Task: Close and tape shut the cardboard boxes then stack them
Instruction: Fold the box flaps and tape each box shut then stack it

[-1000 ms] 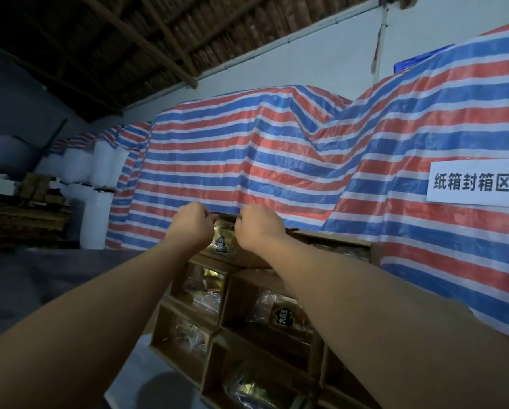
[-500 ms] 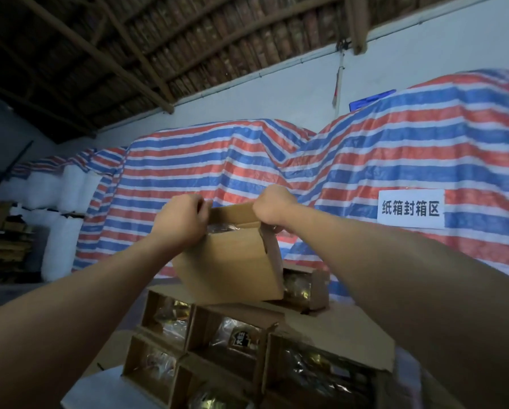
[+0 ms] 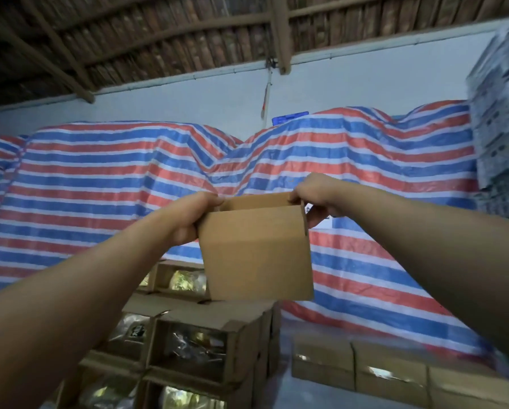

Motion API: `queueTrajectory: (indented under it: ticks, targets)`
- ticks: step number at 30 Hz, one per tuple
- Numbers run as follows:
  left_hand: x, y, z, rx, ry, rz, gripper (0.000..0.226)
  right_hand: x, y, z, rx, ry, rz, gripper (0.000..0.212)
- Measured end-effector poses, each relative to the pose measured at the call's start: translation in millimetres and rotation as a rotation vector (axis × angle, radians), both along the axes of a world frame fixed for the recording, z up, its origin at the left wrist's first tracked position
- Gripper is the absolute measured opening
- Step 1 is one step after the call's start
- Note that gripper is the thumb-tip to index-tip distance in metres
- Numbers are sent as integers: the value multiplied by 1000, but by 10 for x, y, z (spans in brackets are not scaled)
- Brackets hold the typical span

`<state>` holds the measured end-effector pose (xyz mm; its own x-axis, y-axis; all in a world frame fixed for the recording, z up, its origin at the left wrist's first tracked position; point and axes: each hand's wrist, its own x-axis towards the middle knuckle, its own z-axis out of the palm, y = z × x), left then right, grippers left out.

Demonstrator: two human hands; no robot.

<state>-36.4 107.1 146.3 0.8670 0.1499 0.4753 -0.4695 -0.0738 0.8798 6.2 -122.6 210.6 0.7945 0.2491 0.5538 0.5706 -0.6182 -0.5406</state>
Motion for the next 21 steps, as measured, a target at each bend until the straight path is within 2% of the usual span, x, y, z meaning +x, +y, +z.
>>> queueTrajectory:
  ticks: [2,6,11,13,17,21]
  targets:
    - [1,-339,-97,-30,27,-58,21,-21,-406,-107,14,40,-44,21]
    - [44,-992,-422,-26,121,-125,28,3,-1050,-492,21,154,-108,16]
    - [164,-1530,-914,-140,275,-236,26,92,-1635,-1169,113,327,-131,18]
    - [254,-1694,-1204,-156,321,-237,23,167,-1799,-1540,159,384,-154,17]
    - [488,-1922,-1858,-123,402,-170,33,357,-2018,-2320,174,530,-167,16]
    - [723,-2016,-2159,-146,416,-196,33,449,-2149,-2687,305,586,-114,20]
